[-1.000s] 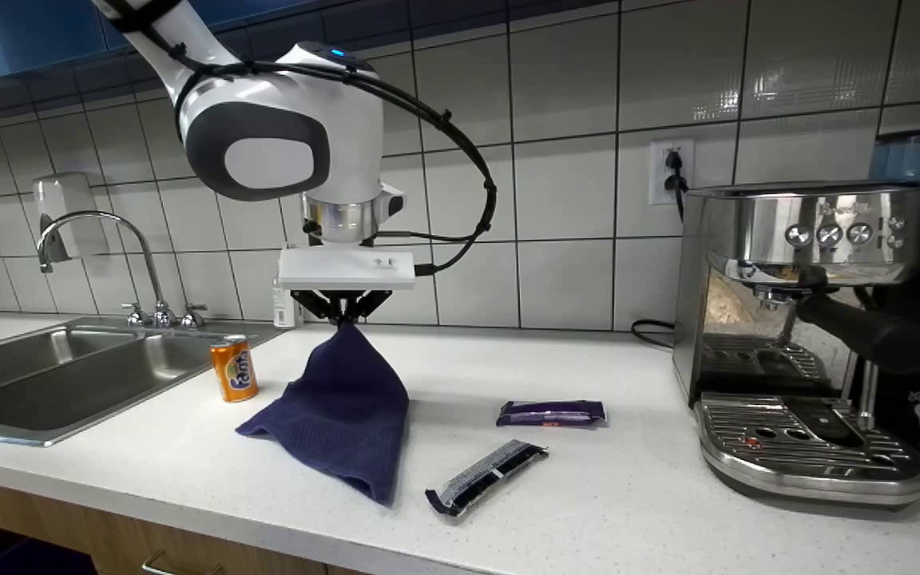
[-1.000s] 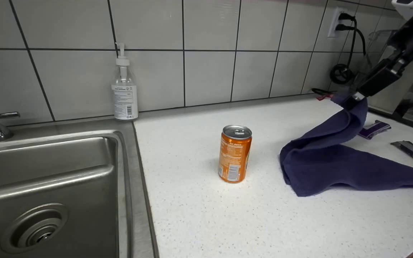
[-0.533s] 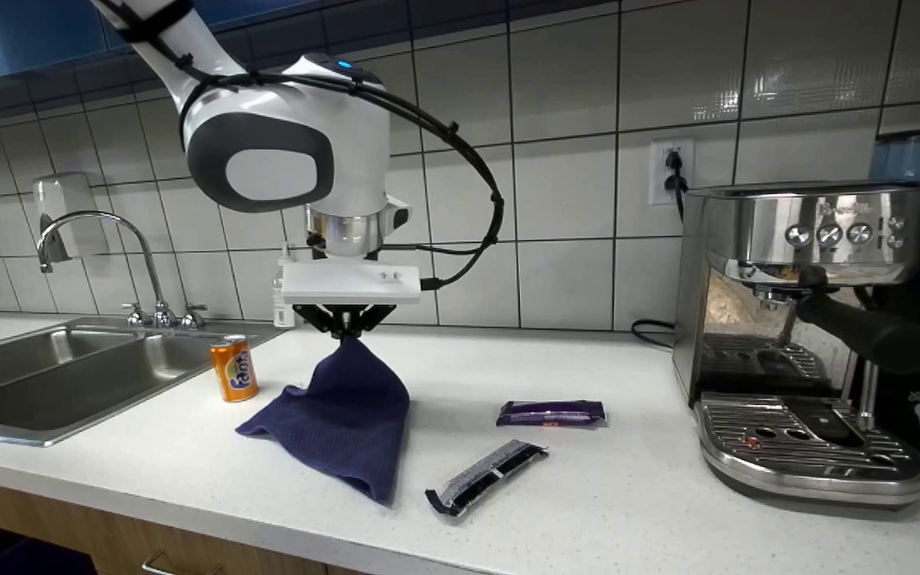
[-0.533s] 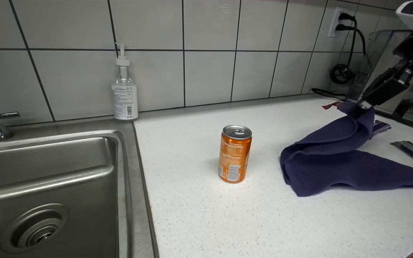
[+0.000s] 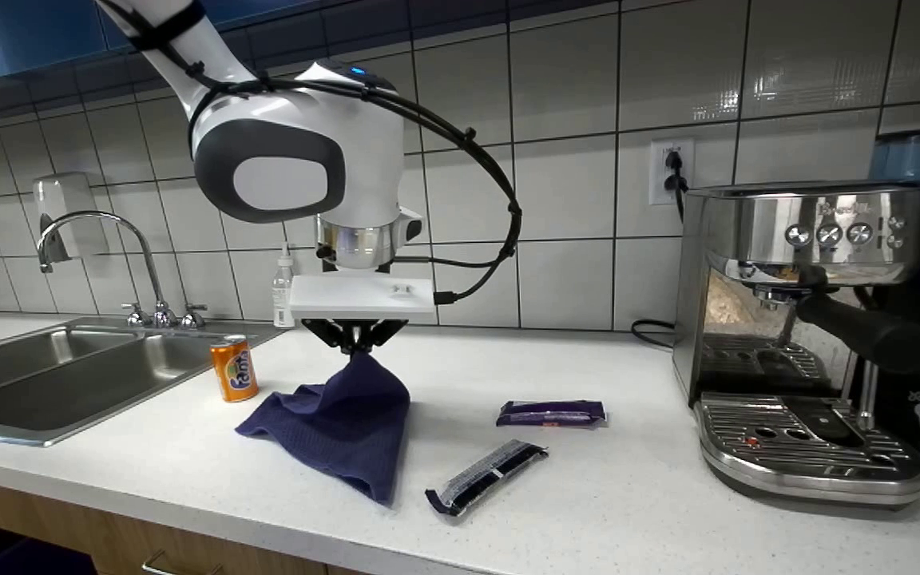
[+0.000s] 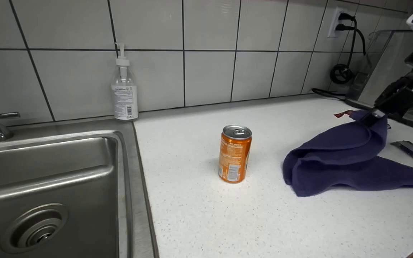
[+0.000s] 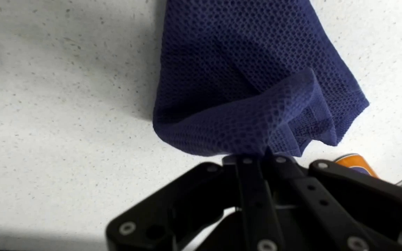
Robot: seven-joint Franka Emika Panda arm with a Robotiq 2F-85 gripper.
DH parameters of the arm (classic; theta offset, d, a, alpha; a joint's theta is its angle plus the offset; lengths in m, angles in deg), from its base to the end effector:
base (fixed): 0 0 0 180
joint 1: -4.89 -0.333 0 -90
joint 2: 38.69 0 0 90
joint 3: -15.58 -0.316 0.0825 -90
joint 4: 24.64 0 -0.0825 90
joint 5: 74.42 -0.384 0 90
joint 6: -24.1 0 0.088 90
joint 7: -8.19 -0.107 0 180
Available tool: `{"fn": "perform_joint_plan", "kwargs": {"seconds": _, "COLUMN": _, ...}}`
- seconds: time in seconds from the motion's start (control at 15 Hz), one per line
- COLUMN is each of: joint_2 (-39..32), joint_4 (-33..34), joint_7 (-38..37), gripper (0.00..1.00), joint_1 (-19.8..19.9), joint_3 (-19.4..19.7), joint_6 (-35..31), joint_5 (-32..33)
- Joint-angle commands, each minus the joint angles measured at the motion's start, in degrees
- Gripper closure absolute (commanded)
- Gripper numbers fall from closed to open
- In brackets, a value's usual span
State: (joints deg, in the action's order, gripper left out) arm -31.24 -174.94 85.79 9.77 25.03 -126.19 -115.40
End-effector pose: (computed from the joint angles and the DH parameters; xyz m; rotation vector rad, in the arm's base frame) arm 0.4180 -0.1213 0.3015 -2.8011 -0.7108 -0.5470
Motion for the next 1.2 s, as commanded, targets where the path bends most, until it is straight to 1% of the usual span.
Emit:
{"fn": "perform_joint_plan", "kwargs": {"seconds": 0.0, "joint_2": 1.83, "joint_4": -1.53, "joint_7": 1.55, "gripper": 0.99, "joint_1": 0.88, "joint_3": 1.08, "joint_6": 1.20, "joint_5": 2.01}}
{"fn": "perform_joint_plan", "kwargs": {"seconds": 0.67, "joint_2": 2.00, "joint_4": -5.29, "joint_7": 0.99, "gripper": 0.99, "joint_1": 0.31, "joint_3": 2.35, "joint_6": 0.44, "joint_5": 7.21}}
{"fn": "perform_joint_plan", "kwargs": {"seconds": 1.13, "joint_2": 2.17, "joint_4": -6.66, "joint_7": 0.81, "gripper": 0.99, "joint_1": 0.43, "joint_3": 3.08, "joint_6": 0.48, "joint_5": 9.19}}
